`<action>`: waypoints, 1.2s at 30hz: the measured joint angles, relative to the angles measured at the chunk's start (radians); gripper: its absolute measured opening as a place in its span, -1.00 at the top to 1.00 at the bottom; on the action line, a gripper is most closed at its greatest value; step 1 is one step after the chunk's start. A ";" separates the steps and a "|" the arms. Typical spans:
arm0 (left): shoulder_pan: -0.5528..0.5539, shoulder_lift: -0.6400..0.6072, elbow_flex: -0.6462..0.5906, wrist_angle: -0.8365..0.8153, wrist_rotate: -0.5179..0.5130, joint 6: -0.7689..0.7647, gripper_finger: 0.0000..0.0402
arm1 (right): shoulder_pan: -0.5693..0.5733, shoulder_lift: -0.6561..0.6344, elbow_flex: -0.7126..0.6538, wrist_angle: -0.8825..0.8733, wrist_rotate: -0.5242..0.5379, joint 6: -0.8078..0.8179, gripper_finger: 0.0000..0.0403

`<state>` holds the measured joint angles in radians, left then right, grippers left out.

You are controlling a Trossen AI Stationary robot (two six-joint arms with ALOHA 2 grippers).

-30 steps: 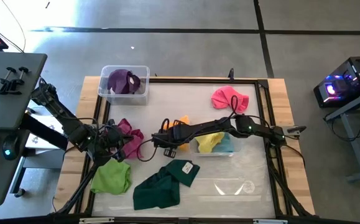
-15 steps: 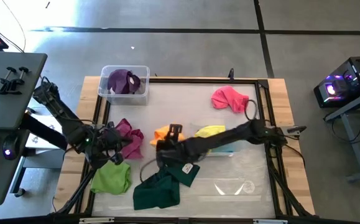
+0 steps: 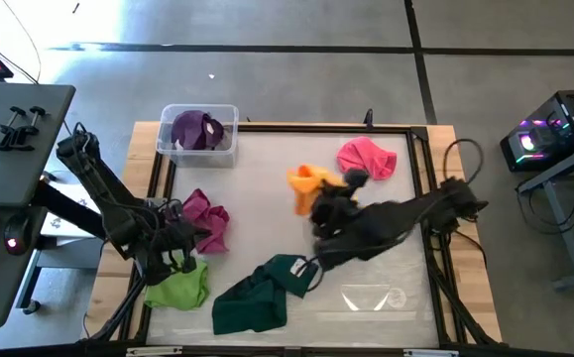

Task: Sort towels by color in basket
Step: Put the orange towel into the bottom transparent bin

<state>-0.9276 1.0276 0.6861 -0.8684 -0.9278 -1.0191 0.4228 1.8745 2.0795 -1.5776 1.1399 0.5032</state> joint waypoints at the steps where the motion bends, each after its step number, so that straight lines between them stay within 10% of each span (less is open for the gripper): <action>1: -0.003 0.009 0.000 0.001 0.000 -0.001 0.93 | 0.007 -0.024 0.001 0.005 -0.030 0.004 0.99; 9: -0.005 0.057 0.000 0.002 -0.004 -0.010 0.93 | 0.068 -0.147 -0.073 0.016 -0.294 -0.080 0.97; 19: -0.005 0.076 0.000 0.002 -0.027 -0.027 0.93 | -0.006 -0.413 -0.622 0.279 -0.347 0.013 0.97; 27: -0.004 0.076 0.000 0.003 -0.051 -0.045 0.93 | -0.126 -0.457 -0.911 0.643 -0.626 -0.113 0.96; 36: -0.004 0.076 0.000 0.003 -0.052 -0.066 0.93 | -0.218 -0.457 -0.942 0.719 -0.775 -0.124 0.49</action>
<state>-0.9318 1.1034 0.6861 -0.8653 -0.9802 -1.0848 0.2052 1.4174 1.1379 -0.8587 0.3648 0.3792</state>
